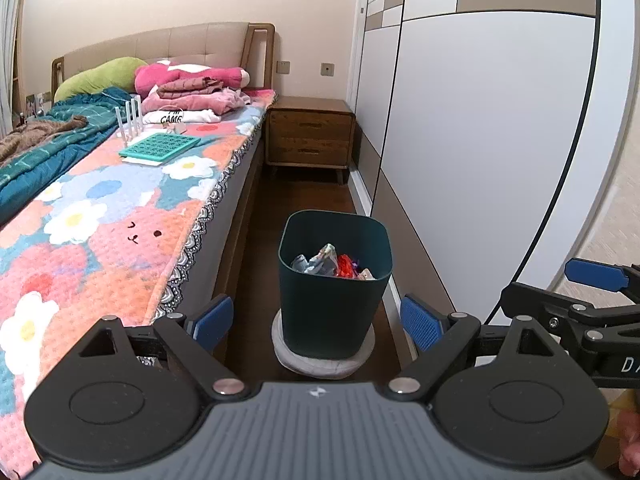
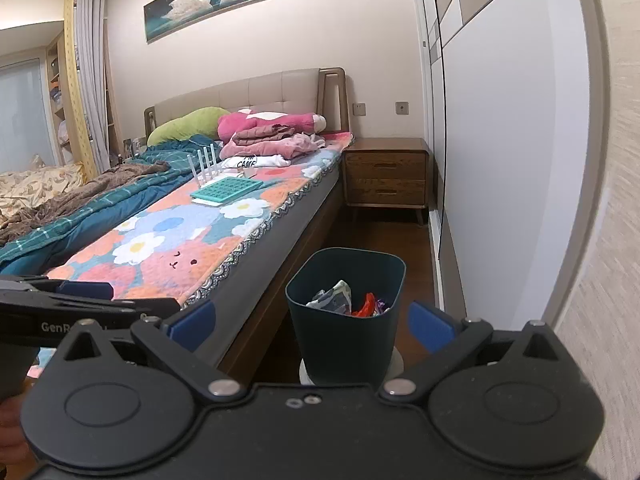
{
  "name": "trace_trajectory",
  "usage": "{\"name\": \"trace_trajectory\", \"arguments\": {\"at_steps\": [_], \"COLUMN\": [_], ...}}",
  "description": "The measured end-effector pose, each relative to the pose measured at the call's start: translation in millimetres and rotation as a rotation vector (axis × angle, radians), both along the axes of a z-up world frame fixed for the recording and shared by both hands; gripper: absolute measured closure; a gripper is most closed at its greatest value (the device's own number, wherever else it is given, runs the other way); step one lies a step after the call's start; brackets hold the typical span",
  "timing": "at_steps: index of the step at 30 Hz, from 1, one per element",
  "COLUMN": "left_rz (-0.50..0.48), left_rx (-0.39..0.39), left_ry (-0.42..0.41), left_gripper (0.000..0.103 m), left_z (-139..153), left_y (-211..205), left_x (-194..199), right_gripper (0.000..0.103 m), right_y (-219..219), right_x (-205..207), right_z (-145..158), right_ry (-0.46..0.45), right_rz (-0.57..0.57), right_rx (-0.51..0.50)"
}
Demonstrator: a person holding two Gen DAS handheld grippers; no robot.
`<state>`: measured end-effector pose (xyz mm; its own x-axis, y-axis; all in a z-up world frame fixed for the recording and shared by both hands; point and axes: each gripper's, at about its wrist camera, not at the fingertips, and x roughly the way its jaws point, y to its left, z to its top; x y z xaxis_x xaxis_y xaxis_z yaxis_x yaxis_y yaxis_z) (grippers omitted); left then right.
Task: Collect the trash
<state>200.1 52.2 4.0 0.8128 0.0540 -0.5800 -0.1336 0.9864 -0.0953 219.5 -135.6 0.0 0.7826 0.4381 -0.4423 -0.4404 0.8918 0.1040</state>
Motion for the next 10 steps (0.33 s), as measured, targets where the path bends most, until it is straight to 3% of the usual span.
{"name": "trace_trajectory", "arguments": {"at_steps": [10], "left_rz": [0.031], "left_rx": [0.008], "left_ry": [0.003], "left_gripper": [0.012], "left_z": [-0.7], "left_y": [0.8], "left_x": [-1.1], "right_gripper": [0.0], "right_y": [2.4], "right_x": [-1.4], "right_z": [-4.2], "right_ry": [0.019], "right_rz": [-0.003], "right_rx": [-0.001]}}
